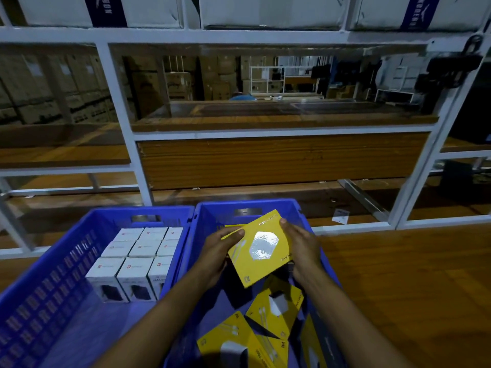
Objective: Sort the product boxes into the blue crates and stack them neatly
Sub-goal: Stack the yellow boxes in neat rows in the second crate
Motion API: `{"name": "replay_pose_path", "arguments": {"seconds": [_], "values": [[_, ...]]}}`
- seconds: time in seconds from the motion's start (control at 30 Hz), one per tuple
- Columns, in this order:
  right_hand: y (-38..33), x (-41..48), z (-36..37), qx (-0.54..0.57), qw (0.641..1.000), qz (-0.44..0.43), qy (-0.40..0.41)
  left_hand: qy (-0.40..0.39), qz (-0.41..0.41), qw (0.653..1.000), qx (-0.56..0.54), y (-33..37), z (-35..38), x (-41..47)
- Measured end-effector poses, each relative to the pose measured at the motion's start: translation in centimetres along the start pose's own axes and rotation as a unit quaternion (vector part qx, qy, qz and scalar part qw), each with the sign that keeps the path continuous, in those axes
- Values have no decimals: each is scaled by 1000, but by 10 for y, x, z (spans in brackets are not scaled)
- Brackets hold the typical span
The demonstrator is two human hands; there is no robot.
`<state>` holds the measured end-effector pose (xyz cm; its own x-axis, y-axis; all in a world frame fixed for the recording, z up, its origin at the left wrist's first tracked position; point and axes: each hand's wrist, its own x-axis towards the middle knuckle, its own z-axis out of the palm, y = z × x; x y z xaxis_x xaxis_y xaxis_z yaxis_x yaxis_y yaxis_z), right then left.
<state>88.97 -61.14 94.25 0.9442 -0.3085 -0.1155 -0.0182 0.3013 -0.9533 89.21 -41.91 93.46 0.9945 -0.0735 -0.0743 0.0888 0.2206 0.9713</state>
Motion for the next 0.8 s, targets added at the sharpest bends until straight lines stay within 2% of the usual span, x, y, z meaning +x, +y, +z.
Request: {"name": "replay_pose_path", "arguments": {"seconds": [0.17, 0.3, 0.43, 0.53, 0.63, 0.7, 0.8], "values": [[3, 0, 6, 34, 999, 13, 5, 23, 10, 999, -32, 2, 1, -3], [5, -8, 13, 75, 987, 115, -83, 57, 9, 992, -115, 2, -3, 2], [17, -18, 18, -11, 979, 105, -176, 81, 1, 986, -145, 4, -5, 3], [27, -19, 21, -53, 986, 33, -153, 109, 1, 991, -79, 2, -4, 2], [34, -15, 21, -163, 974, -131, -94, 110, -5, 994, 19, -4, -5, 4], [36, -18, 20, -255, 934, -239, -77, 88, -27, 994, 54, -4, -4, 4], [36, -31, 21, -334, 851, -396, -80, 38, -53, 996, 55, -1, -2, 2]]}}
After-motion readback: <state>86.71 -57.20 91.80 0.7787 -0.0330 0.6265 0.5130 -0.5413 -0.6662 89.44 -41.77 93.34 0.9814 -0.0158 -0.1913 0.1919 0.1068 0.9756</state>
